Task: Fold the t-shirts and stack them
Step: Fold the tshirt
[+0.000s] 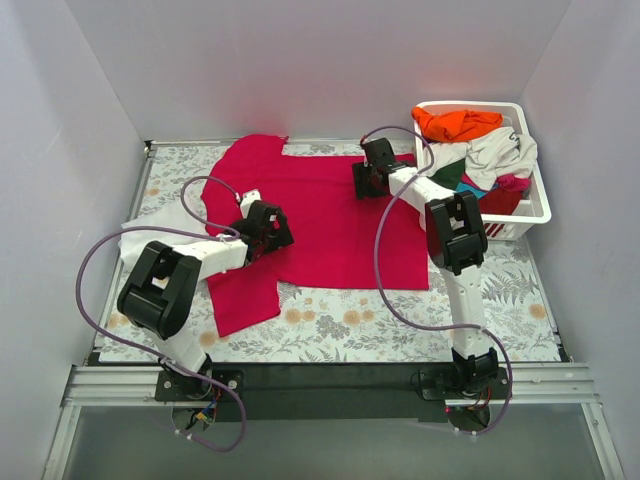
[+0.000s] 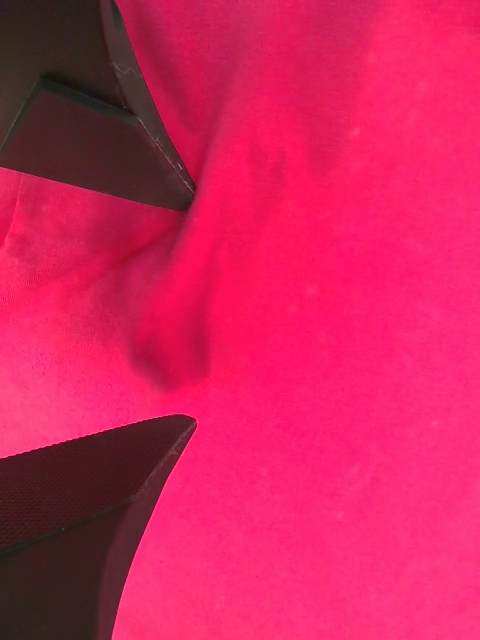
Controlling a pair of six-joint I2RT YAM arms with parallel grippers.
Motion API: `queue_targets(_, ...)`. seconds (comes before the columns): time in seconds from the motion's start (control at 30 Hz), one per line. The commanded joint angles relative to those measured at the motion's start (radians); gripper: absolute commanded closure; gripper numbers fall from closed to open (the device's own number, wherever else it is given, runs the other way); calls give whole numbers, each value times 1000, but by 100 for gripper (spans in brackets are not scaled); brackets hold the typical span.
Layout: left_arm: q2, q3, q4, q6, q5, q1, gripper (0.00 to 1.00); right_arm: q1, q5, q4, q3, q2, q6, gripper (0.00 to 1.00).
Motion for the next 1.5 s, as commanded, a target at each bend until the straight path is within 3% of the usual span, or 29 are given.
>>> queue_targets(0.0, 39, 6, 9, 13, 35, 15, 23, 2, 32, -74, 105, 57, -14, 44)
queue_targets(0.33, 106, 67, 18, 41, 94, 52, 23, -20, 11, -160, 322, 235, -17, 42)
queue_targets(0.57, 160, 121, 27, 81, 96, 73, 23, -50, -44, -162, 402, 272, -32, 41)
queue_targets(0.7, 108, 127, 49, 104, 66, 69, 23, -50, -142, -137, 428, 260, -68, 41)
queue_targets(0.87, -78, 78, 23, 141, -172, -26, 23, -43, -256, 5, 265, 64, -104, 40)
queue_targets(1.03, -310, -26, -202, -81, -355, -138, 23, -29, -314, 115, 68, -233, -106, 40)
queue_targets(1.27, -535, -210, -519, -522, -363, -266, 24, -23, -311, 221, -366, -650, -72, 41)
queue_targets(1.47, -543, -230, -744, -720, -349, -319, 24, -24, -225, 254, -667, -927, -83, 40)
